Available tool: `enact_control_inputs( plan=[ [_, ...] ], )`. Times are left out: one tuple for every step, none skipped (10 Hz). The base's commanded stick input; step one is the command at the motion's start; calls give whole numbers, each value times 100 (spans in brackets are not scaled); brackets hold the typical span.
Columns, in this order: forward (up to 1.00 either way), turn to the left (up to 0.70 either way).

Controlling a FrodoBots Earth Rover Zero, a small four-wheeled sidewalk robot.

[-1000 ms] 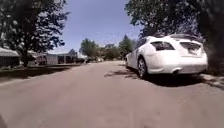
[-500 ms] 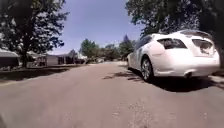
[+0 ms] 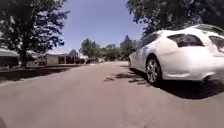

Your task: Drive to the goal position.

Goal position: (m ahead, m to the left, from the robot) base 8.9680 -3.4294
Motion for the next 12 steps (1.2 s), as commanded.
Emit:
enact_control_inputs(
  plan=[
    [70, 0],
    [70, 0],
    [70, 0],
    [70, 0],
    [70, 0],
    [70, 0],
    [70, 0],
    [70, 0],
    [70, 0],
    [70, 0],
    [70, 0],
    [70, 0]
  ],
)
